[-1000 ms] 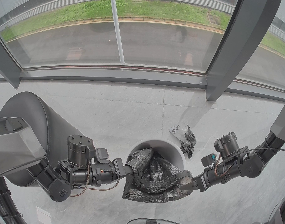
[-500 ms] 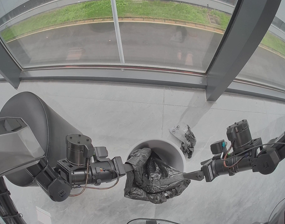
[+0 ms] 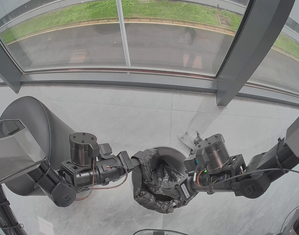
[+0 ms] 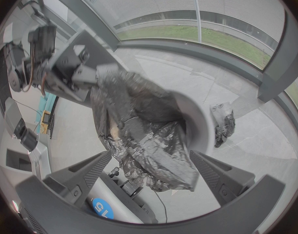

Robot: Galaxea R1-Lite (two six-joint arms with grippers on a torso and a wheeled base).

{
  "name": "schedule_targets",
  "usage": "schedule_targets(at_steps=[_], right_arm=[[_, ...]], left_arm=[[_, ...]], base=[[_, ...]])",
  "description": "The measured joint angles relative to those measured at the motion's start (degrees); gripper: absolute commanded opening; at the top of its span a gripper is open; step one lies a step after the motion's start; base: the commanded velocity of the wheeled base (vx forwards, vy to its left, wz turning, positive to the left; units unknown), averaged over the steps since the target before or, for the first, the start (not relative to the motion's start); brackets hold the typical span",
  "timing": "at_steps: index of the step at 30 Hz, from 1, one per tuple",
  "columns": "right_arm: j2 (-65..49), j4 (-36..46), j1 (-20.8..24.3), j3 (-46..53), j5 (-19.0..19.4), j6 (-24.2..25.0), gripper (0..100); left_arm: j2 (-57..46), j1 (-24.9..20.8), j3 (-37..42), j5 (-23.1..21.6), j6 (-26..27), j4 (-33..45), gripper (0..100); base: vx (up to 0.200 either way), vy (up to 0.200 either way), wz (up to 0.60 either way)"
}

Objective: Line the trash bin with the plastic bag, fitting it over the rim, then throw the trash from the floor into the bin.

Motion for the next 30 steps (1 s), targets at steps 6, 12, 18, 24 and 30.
schedule_targets(at_steps=[6,12,18,24,30], right_arm=[[3.2,0.0,2.1,0.1,-0.2,0.1,100],[6.1,-0.1,2.4,0.4,-0.3,0.1,100],[8.6,-0.1,2.0,-0.9,-1.4,0.1,100],[10.9,-0.1,0.9,-3.4,-2.6,-0.1,100],[12.2,-0.1,-0.6,-5.6,-2.6,-0.3,100]], left_arm=[[-1.1,-0.2,-0.6,0.2,-0.1,0.0,0],[-1.8,-0.2,-0.6,0.2,-0.1,0.0,0],[-2.3,-0.2,-0.5,0.2,-0.1,0.0,0],[-2.5,-0.2,-0.4,0.2,-0.1,0.0,0],[-2.5,-0.2,0.0,0.2,-0.1,0.0,0]], base=[[0.0,0.0,0.0],[0.0,0.0,0.0],[0.0,0.0,0.0],[0.0,0.0,0.0],[0.0,0.0,0.0]])
